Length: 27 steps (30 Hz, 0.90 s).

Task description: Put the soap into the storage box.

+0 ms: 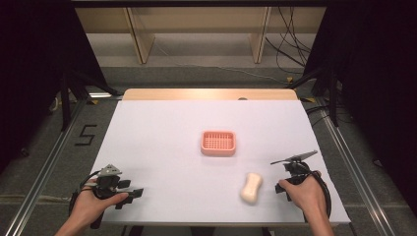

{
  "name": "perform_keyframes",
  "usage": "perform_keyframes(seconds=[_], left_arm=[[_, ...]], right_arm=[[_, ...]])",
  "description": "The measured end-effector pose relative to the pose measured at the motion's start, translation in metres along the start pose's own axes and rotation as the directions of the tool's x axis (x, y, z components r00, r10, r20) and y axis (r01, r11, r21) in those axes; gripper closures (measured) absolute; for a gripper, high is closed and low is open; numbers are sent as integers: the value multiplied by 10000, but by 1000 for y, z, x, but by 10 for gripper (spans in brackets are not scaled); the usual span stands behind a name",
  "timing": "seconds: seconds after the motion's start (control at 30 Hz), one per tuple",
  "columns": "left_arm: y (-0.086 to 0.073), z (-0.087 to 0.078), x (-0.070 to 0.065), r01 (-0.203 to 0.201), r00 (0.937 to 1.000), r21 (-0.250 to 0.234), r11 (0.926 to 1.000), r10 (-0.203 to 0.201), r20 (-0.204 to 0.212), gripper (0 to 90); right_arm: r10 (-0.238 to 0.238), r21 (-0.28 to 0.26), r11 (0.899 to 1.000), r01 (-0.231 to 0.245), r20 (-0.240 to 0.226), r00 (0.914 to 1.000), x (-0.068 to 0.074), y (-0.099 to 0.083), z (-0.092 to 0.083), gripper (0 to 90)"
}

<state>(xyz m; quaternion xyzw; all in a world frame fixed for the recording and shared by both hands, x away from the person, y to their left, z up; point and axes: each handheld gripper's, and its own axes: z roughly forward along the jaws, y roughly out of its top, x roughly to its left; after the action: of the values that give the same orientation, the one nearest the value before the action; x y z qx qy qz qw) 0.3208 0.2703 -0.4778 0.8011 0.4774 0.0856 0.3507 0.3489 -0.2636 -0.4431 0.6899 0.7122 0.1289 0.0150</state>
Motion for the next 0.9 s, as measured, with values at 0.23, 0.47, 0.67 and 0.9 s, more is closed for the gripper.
perform_keyframes(seconds=[0.23, 0.47, 0.67, 0.9], left_arm=[[0, -2, -2, -41, 9999, -39, 10000, 42, 100, 333], [0, -3, -2, -177, 9998, -57, 9998, 177, -31, 333], [1, -2, -1, -286, 9996, 87, 9996, 286, -29, 333], [1, -2, -2, -216, 9998, 22, 9998, 216, -26, 333]], right_arm=[[416, -650, 9969, -441, -390, 9984, 19, 4, -14, 504], [1769, -222, 9834, -1798, -978, 9794, 42, 12, -19, 423], [1168, -328, 9924, -1188, -592, 9914, 51, 19, -13, 377], [1033, 52, 9946, -1032, -150, 9945, 63, 22, -6, 365]])
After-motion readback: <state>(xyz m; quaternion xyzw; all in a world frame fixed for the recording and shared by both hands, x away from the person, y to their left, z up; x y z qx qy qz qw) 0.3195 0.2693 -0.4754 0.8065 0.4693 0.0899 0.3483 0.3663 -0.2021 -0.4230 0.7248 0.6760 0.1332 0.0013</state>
